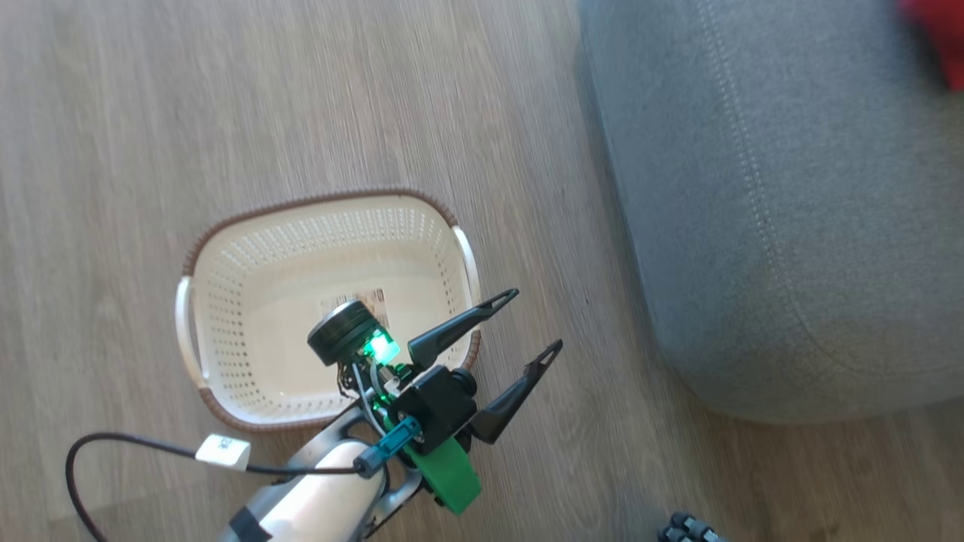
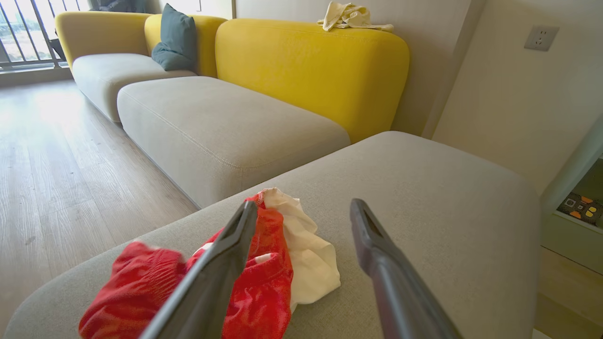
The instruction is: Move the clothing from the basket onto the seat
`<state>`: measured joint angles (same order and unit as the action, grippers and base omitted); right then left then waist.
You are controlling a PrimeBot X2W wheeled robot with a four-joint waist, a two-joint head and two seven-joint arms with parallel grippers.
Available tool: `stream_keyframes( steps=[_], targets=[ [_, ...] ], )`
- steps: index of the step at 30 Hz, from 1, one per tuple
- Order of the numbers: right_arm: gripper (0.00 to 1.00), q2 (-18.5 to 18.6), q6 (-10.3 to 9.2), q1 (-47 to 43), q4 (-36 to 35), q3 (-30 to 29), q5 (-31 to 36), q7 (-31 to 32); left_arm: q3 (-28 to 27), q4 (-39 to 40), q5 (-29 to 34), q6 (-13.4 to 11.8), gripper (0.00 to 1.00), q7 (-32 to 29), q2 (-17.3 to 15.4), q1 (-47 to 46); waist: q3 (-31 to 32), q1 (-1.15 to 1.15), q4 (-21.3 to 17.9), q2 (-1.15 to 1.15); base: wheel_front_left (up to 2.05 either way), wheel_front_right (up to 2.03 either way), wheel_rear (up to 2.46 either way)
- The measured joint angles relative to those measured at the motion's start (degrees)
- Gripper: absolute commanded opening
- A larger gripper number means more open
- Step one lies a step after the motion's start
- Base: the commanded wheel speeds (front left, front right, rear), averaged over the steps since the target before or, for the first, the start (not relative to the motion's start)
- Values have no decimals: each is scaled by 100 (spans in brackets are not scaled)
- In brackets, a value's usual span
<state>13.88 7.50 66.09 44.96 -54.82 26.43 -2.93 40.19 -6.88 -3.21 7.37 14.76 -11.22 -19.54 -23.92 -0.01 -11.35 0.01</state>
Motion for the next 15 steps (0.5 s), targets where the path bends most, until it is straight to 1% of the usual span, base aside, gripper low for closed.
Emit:
stream_keyframes(
  steps=[5,12,15],
  targets=[
    [100,47,0,-152,-182,407,-293,27,-144,-58,0,-4,100,0,122,196,325,0,48,0,0,0,0],
    [100,43,0,-593,-748,1038,-806,24,-283,-141,35,-21,100,0,280,436,778,0,167,0,0,0,0],
    [100,-18,0,-777,-1102,1341,-1255,22,-336,-168,59,-89,100,-1,343,506,973,0,238,0,0,0,0]
  ],
)
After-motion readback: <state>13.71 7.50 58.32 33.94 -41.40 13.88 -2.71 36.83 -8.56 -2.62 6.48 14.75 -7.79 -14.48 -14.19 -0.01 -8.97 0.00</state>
